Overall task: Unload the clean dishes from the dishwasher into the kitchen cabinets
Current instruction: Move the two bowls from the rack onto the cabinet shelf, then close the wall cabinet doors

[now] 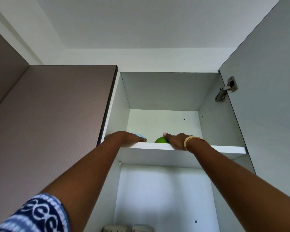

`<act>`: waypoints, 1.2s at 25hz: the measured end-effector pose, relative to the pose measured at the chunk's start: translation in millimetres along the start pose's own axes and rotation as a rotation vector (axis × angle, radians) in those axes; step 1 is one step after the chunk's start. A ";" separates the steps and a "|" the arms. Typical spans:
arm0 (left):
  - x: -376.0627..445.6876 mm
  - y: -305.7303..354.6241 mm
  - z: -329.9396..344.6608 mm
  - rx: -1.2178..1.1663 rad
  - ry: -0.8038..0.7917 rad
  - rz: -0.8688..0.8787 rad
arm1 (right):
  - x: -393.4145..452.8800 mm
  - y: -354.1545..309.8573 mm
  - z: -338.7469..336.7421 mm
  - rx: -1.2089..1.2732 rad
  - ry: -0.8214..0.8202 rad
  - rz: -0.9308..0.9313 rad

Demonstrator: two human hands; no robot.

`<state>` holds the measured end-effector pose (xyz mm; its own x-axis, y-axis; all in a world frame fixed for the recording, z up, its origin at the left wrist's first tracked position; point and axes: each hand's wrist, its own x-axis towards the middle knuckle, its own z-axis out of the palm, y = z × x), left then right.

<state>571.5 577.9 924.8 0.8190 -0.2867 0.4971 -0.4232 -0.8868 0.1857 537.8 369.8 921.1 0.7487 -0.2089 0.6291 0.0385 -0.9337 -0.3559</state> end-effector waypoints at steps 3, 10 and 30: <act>-3.6 -7.5 10.7 -0.071 0.234 -0.186 | -21.3 9.0 1.4 -0.164 0.143 -0.039; -99.4 -10.4 89.2 0.350 0.576 0.099 | -97.0 57.4 35.3 -0.484 0.453 -0.376; -307.7 126.5 81.3 0.496 0.587 0.328 | -327.2 95.2 -49.4 -0.417 0.501 -0.338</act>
<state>297.5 524.4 726.4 0.2905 -0.4443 0.8475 -0.2727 -0.8874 -0.3718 263.7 334.9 715.5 0.3446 0.0958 0.9338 -0.1162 -0.9828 0.1437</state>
